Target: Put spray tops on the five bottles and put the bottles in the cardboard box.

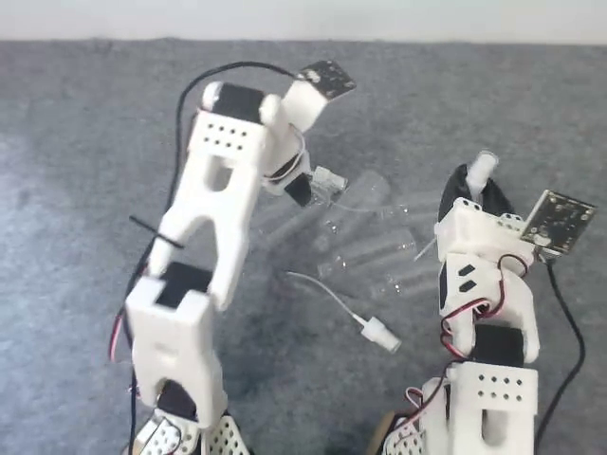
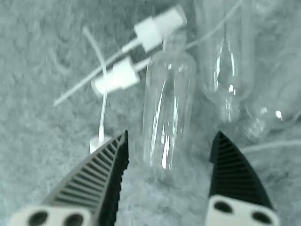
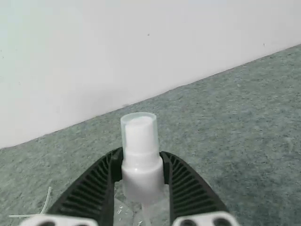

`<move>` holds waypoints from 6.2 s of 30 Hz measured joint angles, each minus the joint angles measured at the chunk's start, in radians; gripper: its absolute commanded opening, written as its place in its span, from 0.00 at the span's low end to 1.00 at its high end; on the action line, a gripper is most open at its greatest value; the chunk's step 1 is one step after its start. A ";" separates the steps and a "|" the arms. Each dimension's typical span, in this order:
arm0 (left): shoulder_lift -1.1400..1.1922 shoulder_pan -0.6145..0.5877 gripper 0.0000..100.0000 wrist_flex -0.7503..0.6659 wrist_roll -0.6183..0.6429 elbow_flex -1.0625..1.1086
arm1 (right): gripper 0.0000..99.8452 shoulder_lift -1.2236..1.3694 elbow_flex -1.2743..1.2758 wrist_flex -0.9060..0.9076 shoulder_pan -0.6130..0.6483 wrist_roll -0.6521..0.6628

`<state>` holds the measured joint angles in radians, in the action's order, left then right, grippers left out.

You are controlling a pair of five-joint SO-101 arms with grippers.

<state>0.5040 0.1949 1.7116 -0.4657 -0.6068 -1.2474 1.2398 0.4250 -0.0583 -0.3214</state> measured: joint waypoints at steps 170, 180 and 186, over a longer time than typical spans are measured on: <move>-1.048 -0.068 0.13 -2.222 0.603 2.084 | 0.01 0.000 0.000 -0.018 0.051 0.021; -1.048 -0.068 0.13 -2.093 0.606 2.073 | 0.01 0.000 0.000 -0.018 0.075 0.021; -1.048 -0.068 0.13 -2.088 0.689 2.016 | 0.01 0.000 0.000 -0.018 0.081 0.021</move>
<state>-0.5439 0.1274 -0.3767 0.2232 1.4093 -1.2474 1.2398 0.4066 0.0230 -0.3000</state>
